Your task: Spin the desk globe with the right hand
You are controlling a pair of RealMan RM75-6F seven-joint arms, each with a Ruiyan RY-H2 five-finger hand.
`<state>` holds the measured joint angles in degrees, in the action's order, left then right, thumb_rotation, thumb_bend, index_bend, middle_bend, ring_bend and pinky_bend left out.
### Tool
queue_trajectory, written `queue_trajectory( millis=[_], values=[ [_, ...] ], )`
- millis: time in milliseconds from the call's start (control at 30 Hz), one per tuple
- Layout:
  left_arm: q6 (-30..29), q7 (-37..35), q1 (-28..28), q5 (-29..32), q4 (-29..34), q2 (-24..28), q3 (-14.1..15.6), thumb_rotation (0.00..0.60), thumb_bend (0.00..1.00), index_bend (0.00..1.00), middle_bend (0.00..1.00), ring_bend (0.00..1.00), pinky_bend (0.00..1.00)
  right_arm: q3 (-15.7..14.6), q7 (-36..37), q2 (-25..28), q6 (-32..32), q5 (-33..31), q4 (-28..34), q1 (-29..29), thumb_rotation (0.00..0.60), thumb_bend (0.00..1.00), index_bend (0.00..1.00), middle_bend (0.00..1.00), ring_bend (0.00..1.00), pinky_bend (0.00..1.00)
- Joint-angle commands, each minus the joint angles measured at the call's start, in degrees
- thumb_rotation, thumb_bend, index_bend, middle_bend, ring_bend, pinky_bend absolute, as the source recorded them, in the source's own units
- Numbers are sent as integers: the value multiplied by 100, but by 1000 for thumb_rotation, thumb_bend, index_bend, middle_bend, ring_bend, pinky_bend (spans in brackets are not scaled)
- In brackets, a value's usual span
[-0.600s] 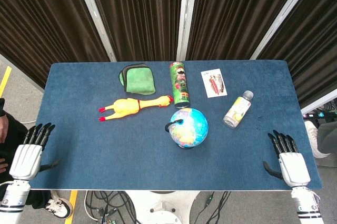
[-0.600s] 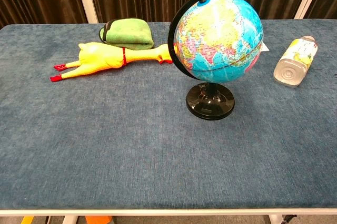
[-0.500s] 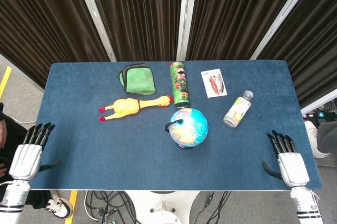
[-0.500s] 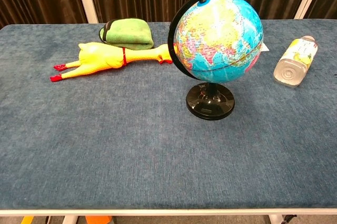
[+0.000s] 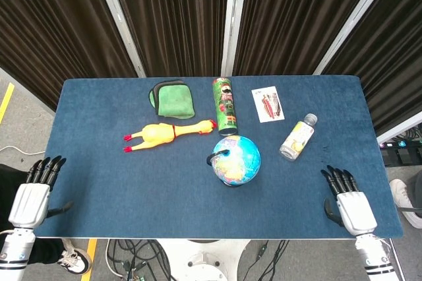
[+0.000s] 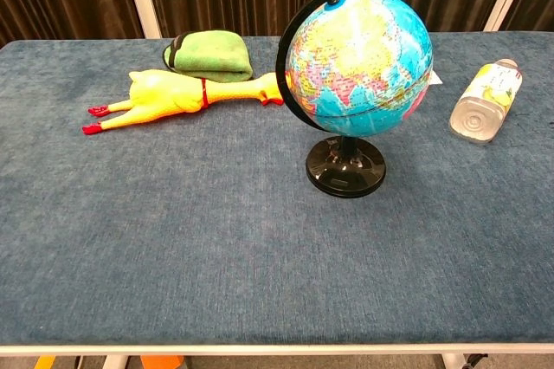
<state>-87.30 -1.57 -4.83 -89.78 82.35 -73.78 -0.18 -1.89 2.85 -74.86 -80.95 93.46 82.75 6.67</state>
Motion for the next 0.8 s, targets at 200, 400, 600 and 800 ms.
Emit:
queue_trajectory(
  millis=[200, 400, 600, 800],
  values=[
    [50, -50, -17, 25, -96, -59, -9, 600, 0, 79, 59, 0, 68, -238, 135, 180, 287, 803, 459, 484, 600, 1000, 0, 0, 0, 0],
    [33, -73, 7, 38, -141, -75, -1, 600, 0, 79, 59, 0, 69, -120, 164, -40, 144, 1279, 646, 801, 600, 1000, 0, 0, 0, 0],
    [43, -141, -9, 16, -192, -79, -3, 600, 0, 79, 59, 0, 68, 23, 640, -394, -301, 1514, 504, 943, 600, 1000, 0, 0, 0, 0],
    [73, -194, -14, 43, -223, -71, -9, 600, 0, 79, 59, 0, 68, 86, 866, -482, -120, 1419, 571, 1172, 600, 1000, 0, 0, 0, 0]
  ],
)
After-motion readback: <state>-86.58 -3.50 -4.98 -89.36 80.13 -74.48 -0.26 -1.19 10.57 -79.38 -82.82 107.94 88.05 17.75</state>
